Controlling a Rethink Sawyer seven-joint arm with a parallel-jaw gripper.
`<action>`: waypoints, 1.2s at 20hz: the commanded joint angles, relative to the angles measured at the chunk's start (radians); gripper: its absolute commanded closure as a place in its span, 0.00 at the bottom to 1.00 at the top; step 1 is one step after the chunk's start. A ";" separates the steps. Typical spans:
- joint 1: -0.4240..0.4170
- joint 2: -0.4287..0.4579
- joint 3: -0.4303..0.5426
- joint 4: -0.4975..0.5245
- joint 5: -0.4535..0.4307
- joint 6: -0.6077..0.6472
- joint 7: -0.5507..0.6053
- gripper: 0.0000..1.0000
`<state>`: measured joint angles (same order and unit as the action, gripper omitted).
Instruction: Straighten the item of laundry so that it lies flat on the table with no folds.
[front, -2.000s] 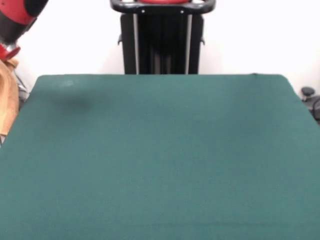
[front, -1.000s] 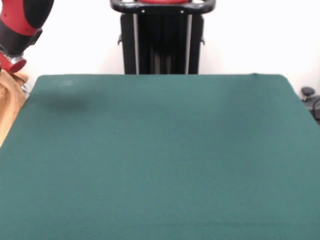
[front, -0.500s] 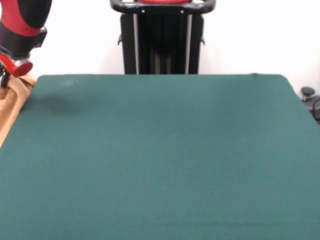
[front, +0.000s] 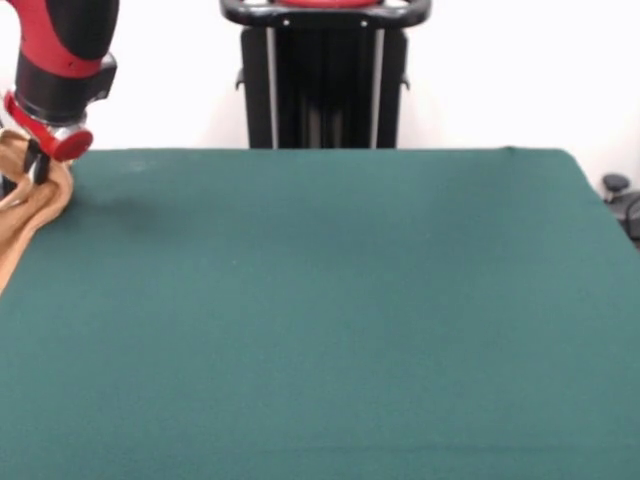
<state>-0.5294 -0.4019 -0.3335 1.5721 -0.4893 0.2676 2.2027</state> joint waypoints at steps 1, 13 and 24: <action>0.038 -0.025 0.242 0.167 0.094 0.138 0.025 1.00; -0.030 -0.072 0.348 0.270 0.147 0.161 0.015 1.00; -0.226 -0.041 0.549 0.349 0.091 0.087 -0.075 1.00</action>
<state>-0.7306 -0.5197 -0.0438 1.7657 -0.4130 0.3507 2.2027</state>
